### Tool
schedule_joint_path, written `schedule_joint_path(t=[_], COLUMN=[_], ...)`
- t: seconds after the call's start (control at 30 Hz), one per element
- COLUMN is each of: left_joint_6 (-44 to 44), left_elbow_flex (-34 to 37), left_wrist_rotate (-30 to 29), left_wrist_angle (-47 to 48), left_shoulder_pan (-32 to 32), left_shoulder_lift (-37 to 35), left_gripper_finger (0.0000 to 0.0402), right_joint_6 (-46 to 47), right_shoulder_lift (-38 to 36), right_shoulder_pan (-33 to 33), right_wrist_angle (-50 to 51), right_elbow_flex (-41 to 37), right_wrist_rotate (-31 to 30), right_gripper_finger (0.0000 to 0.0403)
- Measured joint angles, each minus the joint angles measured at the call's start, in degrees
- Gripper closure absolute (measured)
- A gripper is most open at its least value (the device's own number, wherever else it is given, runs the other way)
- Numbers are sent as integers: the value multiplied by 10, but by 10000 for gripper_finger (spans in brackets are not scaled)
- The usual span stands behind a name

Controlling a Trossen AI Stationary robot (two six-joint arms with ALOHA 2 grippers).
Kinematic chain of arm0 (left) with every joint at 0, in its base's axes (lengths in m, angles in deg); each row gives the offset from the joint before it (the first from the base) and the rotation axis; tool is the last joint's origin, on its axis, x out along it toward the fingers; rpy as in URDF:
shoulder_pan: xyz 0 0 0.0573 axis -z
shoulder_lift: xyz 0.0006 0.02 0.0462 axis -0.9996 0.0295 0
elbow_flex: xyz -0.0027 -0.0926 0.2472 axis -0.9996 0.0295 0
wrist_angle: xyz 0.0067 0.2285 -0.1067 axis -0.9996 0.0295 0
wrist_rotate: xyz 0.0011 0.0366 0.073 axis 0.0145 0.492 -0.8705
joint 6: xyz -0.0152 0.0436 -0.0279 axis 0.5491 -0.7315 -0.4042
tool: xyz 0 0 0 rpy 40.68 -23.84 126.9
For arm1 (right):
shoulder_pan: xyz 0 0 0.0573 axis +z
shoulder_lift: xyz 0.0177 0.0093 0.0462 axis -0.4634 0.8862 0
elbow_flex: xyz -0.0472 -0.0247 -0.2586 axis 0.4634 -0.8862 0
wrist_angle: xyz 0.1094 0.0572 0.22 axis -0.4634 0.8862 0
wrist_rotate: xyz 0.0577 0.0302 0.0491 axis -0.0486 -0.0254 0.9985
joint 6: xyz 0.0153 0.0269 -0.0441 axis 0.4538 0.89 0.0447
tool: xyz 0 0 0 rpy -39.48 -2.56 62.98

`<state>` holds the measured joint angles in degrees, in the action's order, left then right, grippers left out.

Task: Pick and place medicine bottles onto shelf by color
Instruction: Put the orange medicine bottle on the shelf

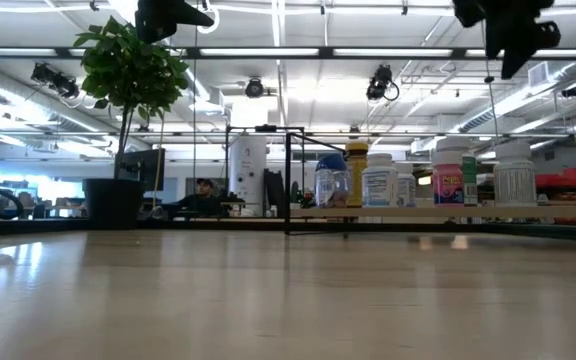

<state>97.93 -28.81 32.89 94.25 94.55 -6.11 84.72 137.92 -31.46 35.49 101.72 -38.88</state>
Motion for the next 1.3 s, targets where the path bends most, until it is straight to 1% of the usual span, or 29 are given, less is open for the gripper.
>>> schedule_joint_path(t=[0.13,0.23,0.33,0.43,0.6,0.7,0.8,0.93,1.17,1.3], left_joint_6=[0,-2,-2,-18,-30,-47,-71,-89,-77,-69], left_elbow_flex=[0,0,0,0,0,0,0,0,0,0], left_wrist_rotate=[0,0,0,0,0,0,0,0,21,22], left_wrist_angle=[0,0,0,0,0,0,0,0,0,0], left_shoulder_pan=[0,0,0,0,0,0,-1,-1,-1,-1], left_shoulder_lift=[0,0,0,0,0,0,0,0,0,0], left_gripper_finger=[100,99,99,100,100,99,99,99,100,100], right_joint_6=[41,118,216,319,536,671,761,771,777,777], right_shoulder_lift=[87,144,191,219,244,257,279,327,389,408], right_shoulder_pan=[60,117,173,236,350,403,442,466,488,507], right_wrist_angle=[37,47,34,18,12,12,13,12,-9,6], right_elbow_flex=[70,117,152,172,174,174,174,174,174,174], right_wrist_rotate=[59,78,79,79,77,65,64,100,107,100], right_gripper_finger=[136,136,135,129,112,104,100,99,99,99])
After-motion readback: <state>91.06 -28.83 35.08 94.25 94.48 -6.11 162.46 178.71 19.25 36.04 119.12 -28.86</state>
